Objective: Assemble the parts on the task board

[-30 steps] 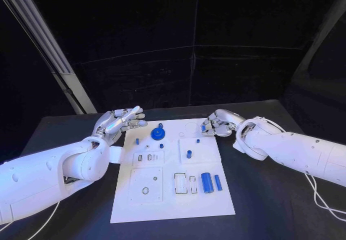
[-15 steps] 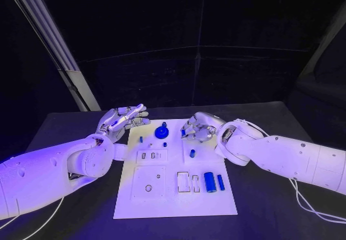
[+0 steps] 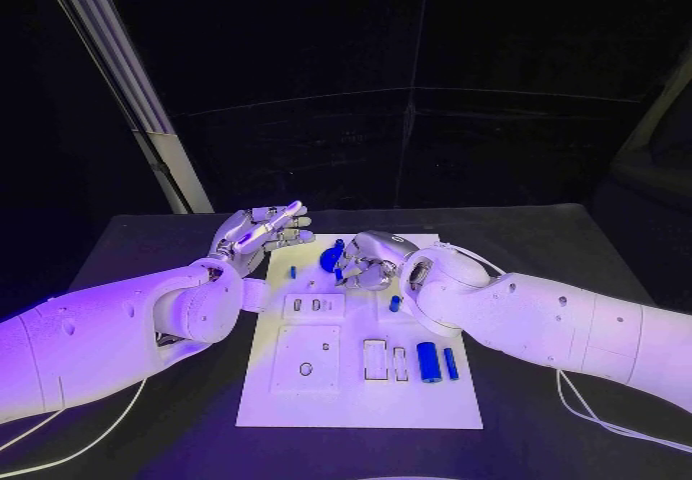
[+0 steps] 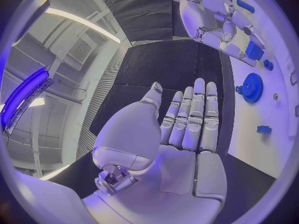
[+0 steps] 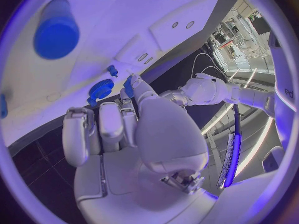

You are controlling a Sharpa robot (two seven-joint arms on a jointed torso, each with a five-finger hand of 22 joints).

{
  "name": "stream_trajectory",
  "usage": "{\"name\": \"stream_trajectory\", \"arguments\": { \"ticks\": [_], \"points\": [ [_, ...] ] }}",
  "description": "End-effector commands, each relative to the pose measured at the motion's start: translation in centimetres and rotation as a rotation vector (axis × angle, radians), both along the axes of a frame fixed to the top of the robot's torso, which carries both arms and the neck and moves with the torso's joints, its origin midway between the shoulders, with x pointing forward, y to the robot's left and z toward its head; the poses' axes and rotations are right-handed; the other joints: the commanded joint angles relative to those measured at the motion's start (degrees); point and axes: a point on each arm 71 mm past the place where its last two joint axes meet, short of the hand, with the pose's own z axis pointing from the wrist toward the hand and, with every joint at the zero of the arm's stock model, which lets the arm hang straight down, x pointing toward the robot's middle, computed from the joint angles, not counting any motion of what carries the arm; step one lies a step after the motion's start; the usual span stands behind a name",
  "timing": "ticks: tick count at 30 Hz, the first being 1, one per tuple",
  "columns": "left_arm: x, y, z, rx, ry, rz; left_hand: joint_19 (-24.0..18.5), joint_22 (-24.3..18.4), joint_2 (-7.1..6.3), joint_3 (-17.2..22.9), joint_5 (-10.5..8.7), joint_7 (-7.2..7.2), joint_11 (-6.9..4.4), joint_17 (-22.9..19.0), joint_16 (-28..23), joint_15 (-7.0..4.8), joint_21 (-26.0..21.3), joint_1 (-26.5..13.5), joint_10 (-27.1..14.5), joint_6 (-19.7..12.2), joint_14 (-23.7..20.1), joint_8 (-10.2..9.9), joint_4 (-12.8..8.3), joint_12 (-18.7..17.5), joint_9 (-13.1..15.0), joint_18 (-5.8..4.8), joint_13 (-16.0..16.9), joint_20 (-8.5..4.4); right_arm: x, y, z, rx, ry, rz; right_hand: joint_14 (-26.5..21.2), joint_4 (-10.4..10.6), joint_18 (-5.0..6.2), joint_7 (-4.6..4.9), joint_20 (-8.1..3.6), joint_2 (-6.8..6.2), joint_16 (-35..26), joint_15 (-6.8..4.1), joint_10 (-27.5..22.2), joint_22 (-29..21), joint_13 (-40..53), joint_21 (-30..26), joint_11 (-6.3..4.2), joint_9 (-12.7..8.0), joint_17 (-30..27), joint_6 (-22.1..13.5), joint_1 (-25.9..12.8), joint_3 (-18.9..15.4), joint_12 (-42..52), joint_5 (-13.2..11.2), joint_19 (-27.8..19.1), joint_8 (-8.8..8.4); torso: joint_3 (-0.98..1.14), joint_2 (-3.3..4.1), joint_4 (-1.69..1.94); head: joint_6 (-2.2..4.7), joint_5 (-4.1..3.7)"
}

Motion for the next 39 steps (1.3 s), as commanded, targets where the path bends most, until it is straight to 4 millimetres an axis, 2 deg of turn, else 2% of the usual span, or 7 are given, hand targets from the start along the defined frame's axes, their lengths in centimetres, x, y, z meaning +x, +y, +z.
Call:
{"name": "stream_trajectory", "arguments": {
  "ticks": [1, 4, 6, 12, 17, 25, 39],
  "points": [
    [0.1, -0.2, 0.1, -0.013, 0.002, -0.011, 0.5, -0.09, 0.14, 0.11, 0.01, 0.17, 0.03, 0.08, -0.23, 0.25, -0.36, 0.34, -0.24, -0.02, -0.05, -0.37, -0.38, -0.35, 0.0, 0.89, 0.01, 0.05, -0.3, 0.8, -0.4, -0.078, -0.021, 0.026, 0.41, 0.75, -0.26, -1.12, -0.26, 0.1, 0.16, -0.24, 0.88, 4.38, 5.46, -0.01, -0.66, 0.4, -0.1, 1.68, -0.72, 1.14, -0.47, -0.22, -0.18, 0.26, 0.16, 0.04, -0.14, 0.34, 0.61],
    [0.1, -0.2, 0.1, -0.013, 0.001, -0.012, 0.5, -0.09, 0.14, 0.11, 0.01, 0.17, 0.03, 0.08, -0.23, 0.25, -0.36, 0.34, -0.24, -0.02, -0.05, -0.37, -0.38, -0.35, 0.0, 0.89, 0.01, 0.05, -0.6, 1.4, -0.7, -0.086, -0.025, 0.041, 0.41, 0.75, -0.26, -1.12, -0.27, 0.09, 0.15, -0.24, 0.88, 4.37, 5.46, -0.01, -0.66, 0.4, -0.1, 1.68, -0.74, 1.15, -0.48, -0.22, -0.19, 0.25, 0.21, 0.07, -0.07, 0.14, 1.01],
    [0.1, -0.2, 0.1, -0.012, 0.001, -0.012, 0.5, -0.09, 0.14, 0.11, 0.01, 0.17, 0.03, 0.08, -0.23, 0.25, -0.36, 0.34, -0.24, -0.02, -0.05, -0.37, -0.38, -0.35, 0.0, 0.89, 0.01, 0.05, -0.8, 1.7, -0.9, -0.091, -0.028, 0.05, 0.41, 0.75, -0.26, -1.12, -0.27, 0.09, 0.15, -0.24, 0.88, 4.37, 5.46, -0.01, -0.66, 0.4, -0.1, 1.68, -0.74, 1.15, -0.48, -0.22, -0.19, 0.25, 0.15, 0.05, -0.05, 0.0, 1.19],
    [0.2, -0.3, 0.1, -0.013, 0.001, -0.013, 0.5, -0.09, 0.14, 0.11, 0.01, 0.17, 0.03, 0.08, -0.23, 0.25, -0.36, 0.34, -0.24, -0.02, -0.05, -0.37, -0.38, -0.35, 0.0, 0.89, 0.01, 0.05, -1.1, 2.7, -1.2, -0.103, -0.035, 0.07, 0.4, 0.79, -0.24, -1.1, -0.27, 0.01, 0.12, -0.24, 0.86, 4.31, 5.44, -0.04, -0.64, 0.39, -0.15, 1.64, -0.92, 1.22, -0.51, -0.26, -0.23, 0.2, 0.17, 0.08, 0.01, -0.37, 2.1],
    [0.2, -0.4, 0.1, -0.014, 0.002, -0.016, 0.5, -0.09, 0.14, 0.11, 0.01, 0.17, 0.03, 0.08, -0.23, 0.25, -0.36, 0.34, -0.24, -0.02, -0.05, -0.37, -0.38, -0.35, 0.0, 0.89, 0.01, 0.05, -1.2, 3.0, -1.5, -0.115, -0.028, 0.077, 0.4, 0.81, -0.23, -1.11, -0.27, -0.07, 0.13, -0.23, 0.85, 4.26, 5.44, -0.05, -0.64, 0.39, -0.13, 1.66, -1.08, 1.26, -0.52, -0.27, -0.25, 0.19, 0.18, 0.08, -0.15, -0.56, 2.74],
    [0.2, -0.4, 0.0, -0.014, 0.003, -0.017, 0.5, -0.09, 0.14, 0.11, 0.01, 0.17, 0.03, 0.08, -0.23, 0.25, -0.36, 0.34, -0.24, -0.02, -0.05, -0.37, -0.38, -0.35, 0.0, 0.89, 0.01, 0.05, -1.3, 3.0, -1.9, -0.132, -0.018, 0.078, 0.41, 0.81, -0.24, -1.11, -0.27, -0.17, 0.16, -0.23, 0.84, 4.27, 5.41, -0.06, -0.64, 0.39, -0.05, 1.68, -1.21, 1.3, -0.55, -0.27, -0.25, 0.18, 0.17, 0.06, -0.14, -0.83, 2.77],
    [0.2, -0.3, 0.0, -0.013, 0.003, -0.015, 0.5, -0.09, 0.14, 0.11, 0.01, 0.17, 0.03, 0.08, -0.23, 0.25, -0.36, 0.34, -0.24, -0.02, -0.05, -0.37, -0.38, -0.35, 0.0, 0.89, 0.01, 0.05, -1.6, 2.9, -2.3, -0.167, 0.003, 0.085, 0.36, 1.03, -0.2, -1.07, -0.25, -1.1, 0.04, -0.2, 0.72, 4.1, 5.27, -0.15, -0.61, 0.39, -0.24, 1.69, -2.49, 1.42, -0.77, -0.55, -0.37, 0.03, 0.12, 0.02, -0.18, -1.07, 2.75]
  ]
}}
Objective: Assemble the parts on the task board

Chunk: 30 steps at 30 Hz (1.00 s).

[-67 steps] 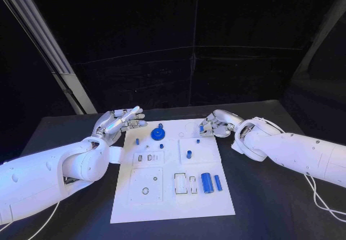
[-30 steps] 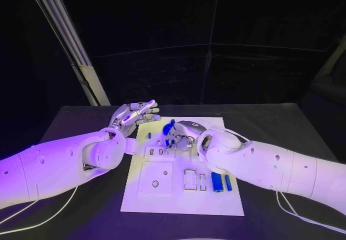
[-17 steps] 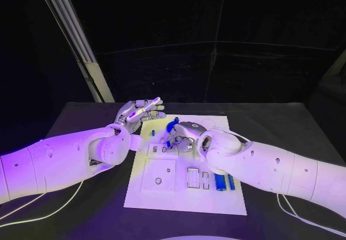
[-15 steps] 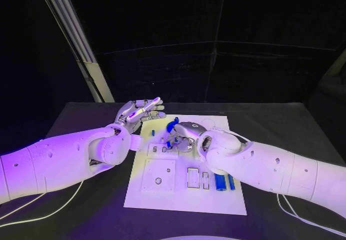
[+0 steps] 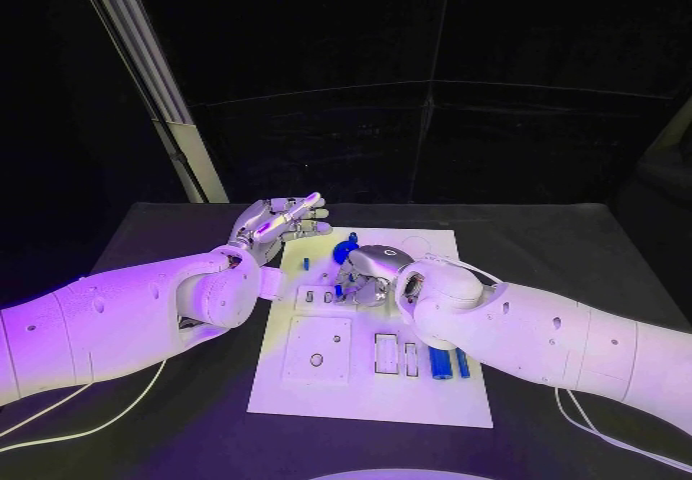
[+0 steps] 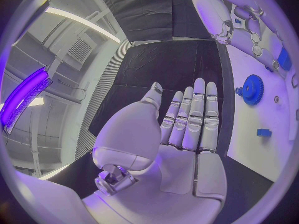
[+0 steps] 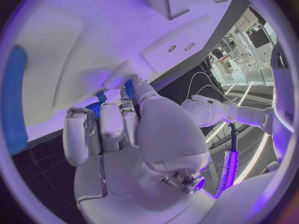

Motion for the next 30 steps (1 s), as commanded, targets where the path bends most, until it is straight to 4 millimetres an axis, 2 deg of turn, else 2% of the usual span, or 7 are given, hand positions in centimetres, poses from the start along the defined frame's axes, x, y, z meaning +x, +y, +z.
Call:
{"name": "stream_trajectory", "arguments": {
  "ticks": [1, 11, 21, 30],
  "points": [
    [0.01, -0.1, 0.12, -0.009, -0.001, -0.011, 0.5, -0.09, 0.14, 0.11, 0.02, 0.17, 0.03, 0.1, -0.23, 0.25, -0.36, 0.34, -0.24, -0.02, -0.05, -0.37, -0.38, -0.35, 0.0, 0.89, 0.01, 0.05, -0.13, 0.0, -0.3, -0.038, 0.012, 0.003, 0.34, 0.31, -0.18, -1.04, -0.17, -0.12, -0.01, -0.2, 0.34, 4.01, 4.62, -0.18, -0.28, 0.3, -0.15, 1.65, -0.86, 0.36, -0.1, -0.23, -0.34, 0.17, 0.0, -0.02, -0.03, -0.03, 0.02],
    [0.01, -0.04, 0.12, -0.008, -0.001, -0.01, 0.54, -0.09, 0.22, 0.1, 0.02, 0.1, 0.0, 0.13, -0.27, 0.23, -0.41, 0.31, -0.2, 0.0, -0.03, -0.4, -0.43, -0.36, 0.0, 0.89, 0.02, 0.04, -0.22, 0.09, -0.61, -0.046, 0.019, -0.003, 0.3, 0.49, -0.13, -0.91, -0.13, -0.53, -0.12, -0.14, 0.18, 3.77, 4.43, -0.29, -0.18, 0.22, -0.31, 1.34, -1.5, 0.42, -0.37, -0.26, -0.5, -0.08, -0.01, -0.02, 0.05, -0.1, 0.0],
    [0.02, -0.01, 0.11, -0.007, -0.001, -0.009, 0.54, -0.09, 0.22, 0.1, 0.02, 0.1, 0.0, 0.13, -0.27, 0.23, -0.41, 0.31, -0.2, 0.0, -0.03, -0.4, -0.43, -0.36, 0.0, 0.89, 0.02, 0.04, -0.11, 0.05, -0.69, -0.045, 0.012, -0.017, 0.15, 0.96, -0.01, -0.09, 0.22, -1.88, -0.53, 0.35, -0.54, 3.17, 3.61, -0.59, 0.49, -0.22, -0.96, -0.53, -3.06, 0.43, -1.43, -0.32, -0.9, -1.35, -0.03, -0.02, 0.06, -0.18, -0.02],
    [0.04, 0.01, 0.11, -0.007, -0.001, -0.008, 0.54, -0.09, 0.22, 0.1, 0.02, 0.1, 0.0, 0.13, -0.27, 0.23, -0.41, 0.31, -0.2, 0.0, -0.03, -0.4, -0.43, -0.36, 0.0, 0.89, 0.02, 0.04, -0.12, 0.07, -0.69, -0.044, 0.011, -0.019, 0.05, 1.11, 0.08, 0.3, 0.53, -2.9, -0.8, 0.67, -0.93, 2.77, 3.24, -0.78, 0.86, -0.35, -1.38, -1.29, -3.81, 0.25, -1.91, -0.26, -1.16, -1.82, -0.03, -0.05, 0.05, -0.22, -0.07]
  ]
}}
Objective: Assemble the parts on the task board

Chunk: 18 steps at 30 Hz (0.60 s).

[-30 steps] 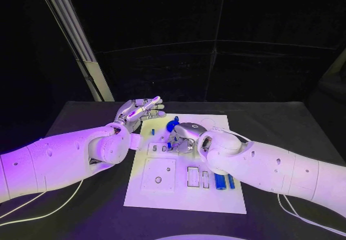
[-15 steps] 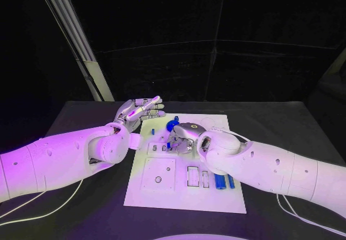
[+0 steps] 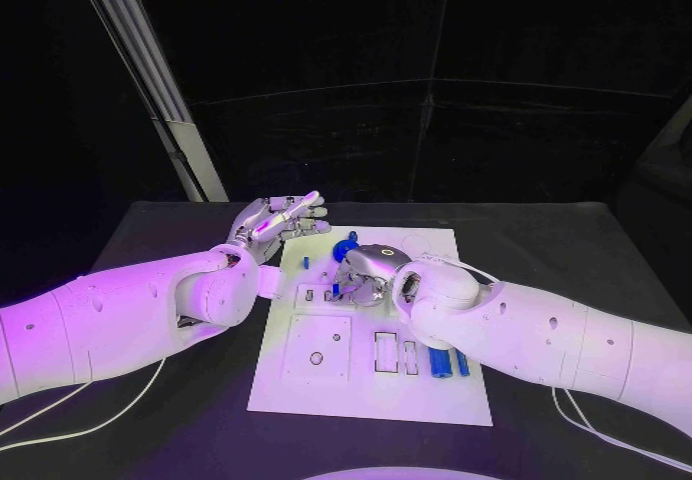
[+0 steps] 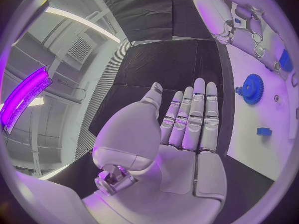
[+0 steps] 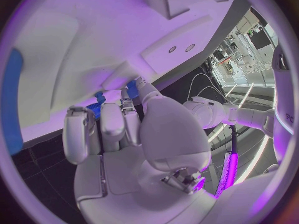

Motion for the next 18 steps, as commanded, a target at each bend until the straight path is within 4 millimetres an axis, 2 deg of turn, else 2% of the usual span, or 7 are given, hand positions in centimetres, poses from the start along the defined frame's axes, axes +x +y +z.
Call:
{"name": "stream_trajectory", "arguments": {
  "ticks": [1, 7, 10, 18],
  "points": [
    [0.02, -0.09, 0.13, -0.007, -0.002, -0.01, 0.54, -0.09, 0.22, -0.06, 0.02, 0.1, 0.0, 0.06, -0.28, 0.23, -0.14, 0.31, -0.2, 0.0, -0.03, -0.4, -0.27, -0.36, 0.0, 0.89, 0.01, 0.04, -0.02, -0.29, -0.58, -0.033, 0.017, -0.014, -0.16, 0.22, 0.1, 0.13, 0.09, -0.58, -0.39, 0.48, -0.31, 2.71, 5.36, -0.35, 0.21, -0.01, -0.15, -0.5, -0.37, -0.22, -0.4, -0.22, -0.44, -0.25, 0.0, -0.01, 0.0, -0.01, 0.0],
    [0.01, -0.05, 0.13, -0.007, -0.002, -0.009, 0.54, -0.09, 0.22, -0.06, 0.02, 0.1, 0.0, 0.06, -0.28, 0.23, -0.14, 0.31, -0.2, 0.0, -0.03, -0.4, -0.27, -0.36, 0.0, 0.89, 0.01, 0.04, -0.03, -0.33, -0.56, -0.031, 0.015, -0.015, -0.25, 0.52, 0.16, 0.3, 0.27, -1.31, -0.63, 0.65, -0.6, 2.42, 5.07, -0.5, 0.39, -0.03, -0.54, -0.81, -1.14, -0.59, -0.77, -0.05, -0.63, -0.43, 0.01, 0.02, -0.02, -0.02, 0.01],
    [0.01, -0.04, 0.13, -0.007, -0.002, -0.009, 0.54, -0.09, 0.22, -0.06, 0.02, 0.1, 0.0, 0.06, -0.28, 0.23, -0.14, 0.31, -0.2, 0.0, -0.03, -0.4, -0.27, -0.36, 0.0, 0.89, 0.01, 0.04, -0.01, -0.32, -0.51, -0.026, 0.011, -0.021, -0.28, 1.23, 0.19, 0.39, 0.41, -1.88, -0.75, 0.78, -0.66, 2.31, 5.01, -0.57, 0.52, -0.02, -0.68, -1.07, -2.36, -1.35, -0.83, -0.94, -0.7, -0.53, -0.01, 0.01, -0.02, 0.0, -0.02],
    [0.01, -0.02, 0.12, -0.007, -0.002, -0.009, 0.54, -0.09, 0.22, -0.06, 0.02, 0.1, 0.0, 0.06, -0.28, 0.23, -0.14, 0.31, -0.2, 0.0, -0.03, -0.4, -0.27, -0.36, 0.0, 0.89, 0.01, 0.04, 0.04, -0.37, -0.37, -0.014, -0.001, -0.037, -0.33, 2.38, 0.25, 0.32, 0.51, -2.75, -1.0, 0.8, -0.87, 2.08, 4.76, -0.71, 0.52, 0.09, -1.02, -1.34, -3.92, -2.88, -1.11, -1.36, -0.82, -0.53, 0.01, 0.01, 0.0, -0.04, -0.09]
  ]
}}
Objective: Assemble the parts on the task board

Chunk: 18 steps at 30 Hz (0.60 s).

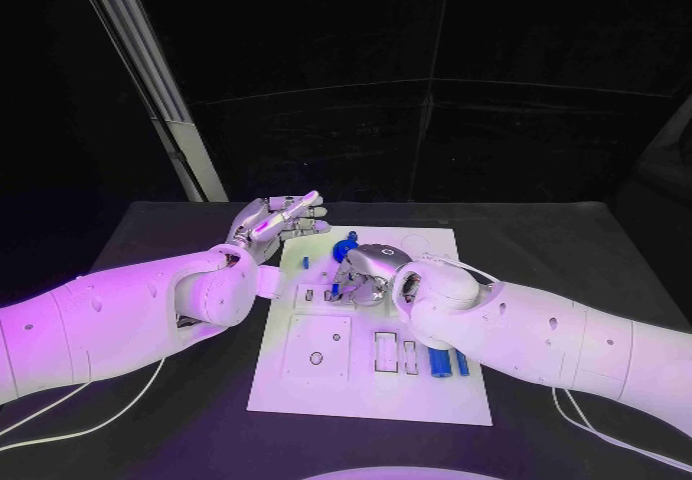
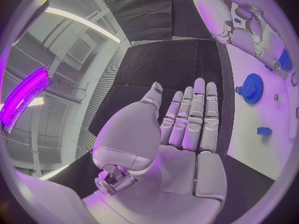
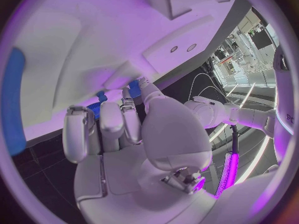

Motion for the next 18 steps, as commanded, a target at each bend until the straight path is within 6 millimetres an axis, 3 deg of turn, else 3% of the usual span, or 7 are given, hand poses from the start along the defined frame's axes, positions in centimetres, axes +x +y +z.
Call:
{"name": "stream_trajectory", "arguments": {
  "ticks": [1, 18],
  "points": [
    [0.01, -0.08, 0.13, -0.007, -0.002, -0.01, 0.54, -0.09, 0.22, -0.06, 0.02, 0.1, 0.0, 0.07, -0.28, 0.23, -0.14, 0.31, -0.2, 0.0, -0.03, -0.4, -0.27, -0.36, 0.0, 0.89, 0.01, 0.04, 0.02, -0.26, -0.31, -0.013, 0.002, -0.024, 0.08, 0.35, 0.27, 0.02, 0.09, -0.47, -0.32, 0.38, -0.53, 2.01, 4.69, -0.32, 0.11, 0.0, -0.22, -0.61, -0.88, -0.86, -0.36, -0.29, -0.45, -0.25, 0.02, 0.03, -0.01, 0.02, -0.02],
    [0.03, 0.01, 0.12, -0.006, -0.002, -0.008, 0.54, -0.09, 0.22, -0.06, 0.02, 0.1, 0.0, 0.07, -0.28, 0.23, -0.14, 0.31, -0.2, 0.0, -0.03, -0.4, -0.27, -0.36, 0.0, 0.89, 0.01, 0.04, -0.35, -0.47, 0.51, 0.077, -0.067, -0.041, -0.27, 4.72, 0.51, 0.54, 0.35, -1.92, -1.68, 0.72, -1.43, 0.86, 3.83, -0.98, 0.59, 0.01, -2.14, -3.08, -3.53, -7.33, -1.39, 0.87, -1.12, -0.68, 0.04, 0.04, -0.02, 0.09, -0.1]
  ]
}}
